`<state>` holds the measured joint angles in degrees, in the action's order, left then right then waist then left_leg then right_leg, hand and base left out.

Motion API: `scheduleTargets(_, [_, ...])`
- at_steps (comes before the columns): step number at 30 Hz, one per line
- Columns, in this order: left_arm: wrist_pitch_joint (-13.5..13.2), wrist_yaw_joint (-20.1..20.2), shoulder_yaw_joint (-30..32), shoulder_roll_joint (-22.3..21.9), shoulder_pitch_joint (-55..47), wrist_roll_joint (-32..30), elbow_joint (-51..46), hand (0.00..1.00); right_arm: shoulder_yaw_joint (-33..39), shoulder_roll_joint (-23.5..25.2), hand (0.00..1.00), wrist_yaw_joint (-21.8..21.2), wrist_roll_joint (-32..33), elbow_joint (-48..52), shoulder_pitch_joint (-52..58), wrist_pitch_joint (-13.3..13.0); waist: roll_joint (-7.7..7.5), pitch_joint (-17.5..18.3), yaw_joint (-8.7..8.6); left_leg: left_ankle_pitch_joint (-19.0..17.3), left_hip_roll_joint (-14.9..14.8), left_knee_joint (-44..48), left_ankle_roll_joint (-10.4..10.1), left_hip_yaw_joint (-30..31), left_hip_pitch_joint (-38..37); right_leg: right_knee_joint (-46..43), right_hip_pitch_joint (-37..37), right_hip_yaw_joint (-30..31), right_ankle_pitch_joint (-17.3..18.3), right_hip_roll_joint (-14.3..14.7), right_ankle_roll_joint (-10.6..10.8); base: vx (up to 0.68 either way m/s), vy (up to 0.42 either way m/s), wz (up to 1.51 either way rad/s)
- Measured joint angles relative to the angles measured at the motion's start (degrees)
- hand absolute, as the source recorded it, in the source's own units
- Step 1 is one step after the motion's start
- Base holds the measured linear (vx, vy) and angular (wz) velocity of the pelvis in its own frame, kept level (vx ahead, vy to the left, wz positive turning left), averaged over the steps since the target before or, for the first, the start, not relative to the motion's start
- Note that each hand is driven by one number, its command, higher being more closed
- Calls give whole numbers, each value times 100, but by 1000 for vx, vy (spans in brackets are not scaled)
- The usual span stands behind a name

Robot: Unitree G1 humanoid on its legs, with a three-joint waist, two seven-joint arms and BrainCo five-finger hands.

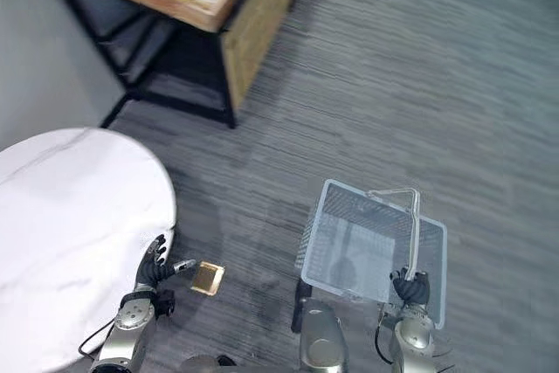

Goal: Pick vegetable in the basket

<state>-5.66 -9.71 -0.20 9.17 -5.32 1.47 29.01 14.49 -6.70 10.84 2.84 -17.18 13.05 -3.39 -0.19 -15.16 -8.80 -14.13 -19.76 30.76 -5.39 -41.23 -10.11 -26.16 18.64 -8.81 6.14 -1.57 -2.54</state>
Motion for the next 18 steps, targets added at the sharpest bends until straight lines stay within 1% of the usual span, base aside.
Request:
scheduleTargets(1, [2, 54, -57, -35, -26, -1, 0, 0, -60, -39, 100, -1, -3, -1, 61, 17, 18, -11, 13, 488, -225, 872, 507, 387, 154, -29, -214, 220, 154, 167, -80, 315, -200, -120])
scheduleTargets(2, [-1, 85, -83, -55, -90, 7, -14, 0, -152, -101, 100, 10, -11, -3, 94, 33, 9, -25, 34, 966, -289, 1724, 478, 1155, 508, 127, -503, 526, 241, 241, -169, 309, -145, -119])
scheduleTargets(3, [-11, 84, -87, -78, -117, 16, -27, 0, -182, -139, 100, 17, -12, -3, 80, 44, -30, -51, 54, 681, -217, 2117, 298, 1509, 756, 209, -619, 667, 298, 302, -254, 298, -62, -108])
scheduleTargets(4, [-31, 83, -89, -94, -123, 16, -38, 0, -236, -164, 100, 22, -11, -3, 49, 61, -4, -59, 106, 302, -42, 2511, 131, 1915, 1148, 326, -799, 876, 327, 334, -306, 294, 14, -107])
scheduleTargets(5, [-39, 80, -102, -106, -171, 68, -102, 0, -251, -164, 100, 23, -14, -2, 52, 76, -49, -93, 225, -52, 326, 2503, 170, 2363, 1688, 555, -1161, 1131, 364, 339, -354, 381, 16, -98])
scheduleTargets(6, [-44, 80, -115, -101, -240, 75, -202, 0, -260, -161, 100, 24, -19, -2, 55, 86, -50, -96, 286, -118, 463, 2319, 194, 2462, 1862, 650, -1300, 1214, 381, 341, -364, 332, 35, -88])
scheduleTargets(7, [-57, 76, -169, -95, -354, 93, -430, 0, -262, -166, 100, 28, -20, 0, 60, 98, -54, -98, 363, -144, 706, 1719, 230, 2603, 2178, 825, -1558, 1343, 423, 329, -348, 401, 108, -51])
scheduleTargets(8, [-102, 73, -191, -98, -469, 131, -649, 0, -298, -174, 100, 40, -22, 4, 32, 105, -41, -103, 403, -115, 983, 863, 180, 2747, 2455, 973, -1752, 1400, 512, 275, -314, 326, 124, -39])
scheduleTargets(9, [-114, 71, -200, -102, -503, 131, -724, 0, -318, -186, 100, 59, -26, 15, 26, 105, -41, -104, 434, -55, 1117, 379, 107, 2808, 2534, 1004, -1829, 1432, 575, 240, -299, 421, 182, -29])
scheduleTargets(10, [-115, 65, -201, -130, -516, 132, -838, 0, -330, -277, 100, 87, -29, 28, 21, 106, -36, -102, 517, 163, 1365, -674, -116, 2875, 2640, 1049, -1949, 1532, 708, 194, -226, 312, 148, -28])
scheduleTargets(11, [-116, 47, -200, -133, -523, 132, -892, 0, -332, -346, 100, 117, -35, 28, 9, 107, 4, -85, 561, 319, 1436, -1156, -130, 2878, 2687, 1048, -1989, 1577, 800, 189, -173, 442, 214, -39])
scheduleTargets(12, [-118, -29, -196, -136, -521, 133, -951, 0, -375, -443, 100, 145, -114, 27, -6, 113, 77, -62, 628, 685, 1491, -1555, 13, 2869, 2746, 1024, -2104, 1671, 1008, 198, -101, 520, 267, -45])
scheduleTargets(13, [-118, -79, -190, -119, -531, 131, -984, 0, -420, -438, 100, 136, -177, 31, -7, 119, 19, 39, 666, 946, 1593, -1319, 201, 2789, 2744, 968, -2204, 1794, 1270, 55, -36, 563, 287, -35])
scheduleTargets(14, [-117, -86, -186, -106, -557, 131, -1051, 0, -459, -434, 100, 131, -199, 31, -2, 119, -73, 86, 675, 893, 1710, -1180, 287, 2752, 2748, 929, -2269, 1788, 1401, -85, 20, 756, 310, -29])
scheduleTargets(15, [-122, -80, -185, -159, -601, 126, -1210, 0, -482, -414, 100, 126, -314, 34, 65, 117, -303, 215, 659, 608, 2055, -961, 768, 2638, 2693, -313, -1883, 1659, 1635, -385, 526, 758, 259, -6])
scheduleTargets(16, [-118, -90, -185, -189, -586, 122, -1250, 0, -479, -403, 100, 125, -359, 31, -8, 129, -309, 209, 641, 515, 2113, -878, 898, 2627, 2613, -938, -1659, 1627, 1548, -447, 878, 631, 197, -5])
scheduleTargets(17, [-116, -94, -198, -201, -585, 116, -1288, 0, -475, -375, 100, 125, -392, 31, -21, 152, -315, 205, 607, 407, 2183, -836, 996, 2631, 2488, -1577, -1448, 1623, 1368, -506, 1336, 481, 148, 9])
scheduleTargets(18, [-114, -125, -205, -199, -575, 111, -1312, 0, -478, -327, 100, 124, -408, 16, -10, 174, -312, 203, 564, 247, 2246, -829, 1094, 2634, 2220, -2491, -1155, 1608, 1059, -598, 1808, 496, 126, 13])
